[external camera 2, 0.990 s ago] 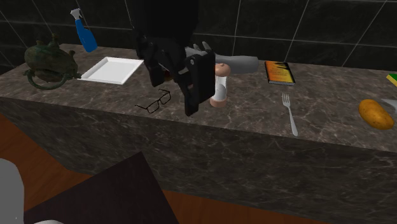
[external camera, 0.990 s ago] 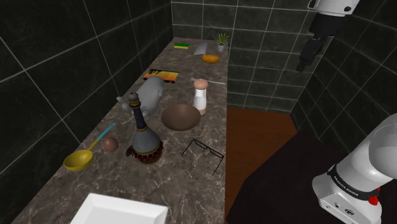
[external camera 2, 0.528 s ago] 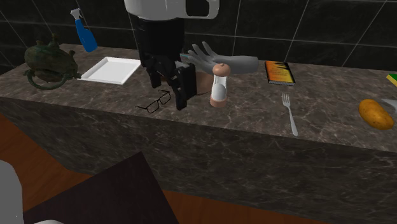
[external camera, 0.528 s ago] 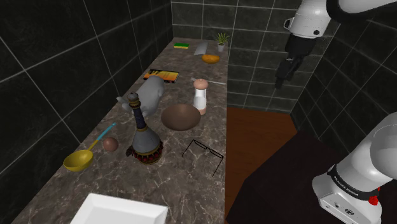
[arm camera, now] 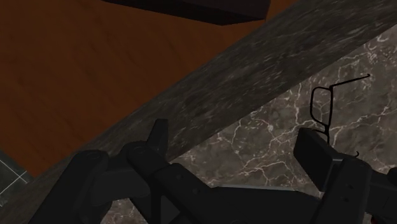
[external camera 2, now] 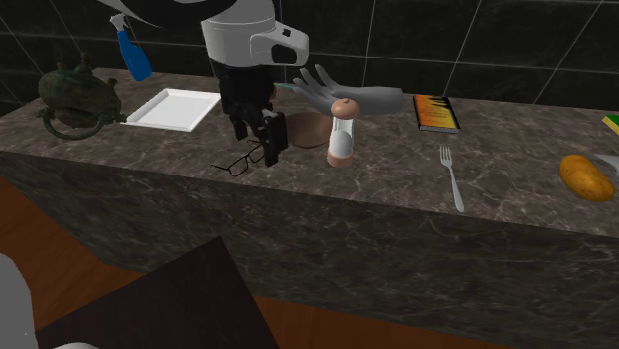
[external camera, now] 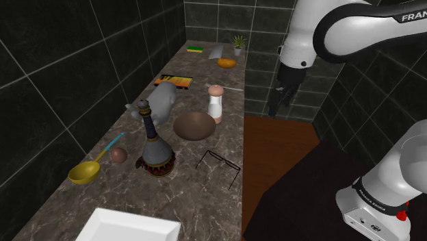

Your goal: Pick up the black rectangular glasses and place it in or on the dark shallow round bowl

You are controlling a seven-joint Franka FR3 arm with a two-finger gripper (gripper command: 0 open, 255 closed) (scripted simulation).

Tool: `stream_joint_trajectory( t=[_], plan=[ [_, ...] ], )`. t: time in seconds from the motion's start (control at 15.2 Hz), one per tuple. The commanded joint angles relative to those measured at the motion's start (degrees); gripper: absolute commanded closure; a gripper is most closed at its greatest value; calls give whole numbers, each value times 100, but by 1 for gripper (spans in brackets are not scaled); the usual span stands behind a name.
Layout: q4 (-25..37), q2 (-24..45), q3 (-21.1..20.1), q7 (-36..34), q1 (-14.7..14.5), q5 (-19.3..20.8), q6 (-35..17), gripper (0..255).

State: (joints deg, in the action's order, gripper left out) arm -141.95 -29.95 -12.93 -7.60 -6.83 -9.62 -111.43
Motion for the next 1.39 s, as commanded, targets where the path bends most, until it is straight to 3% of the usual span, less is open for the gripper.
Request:
stream_joint_trajectory(
  t=[0.0,0.4,0.79,1.06,1.32],
  plan=[
    [98,362,-213,-237,-50,-47,-268,0],
    [382,1454,-805,-967,-167,5,-1058,0],
    [928,2739,-1282,-1857,-272,460,-1712,0],
    [1439,3669,-1427,-2529,-450,979,-2012,0],
    [1459,3980,-1401,-2706,-531,1167,-2265,0]
  ],
)
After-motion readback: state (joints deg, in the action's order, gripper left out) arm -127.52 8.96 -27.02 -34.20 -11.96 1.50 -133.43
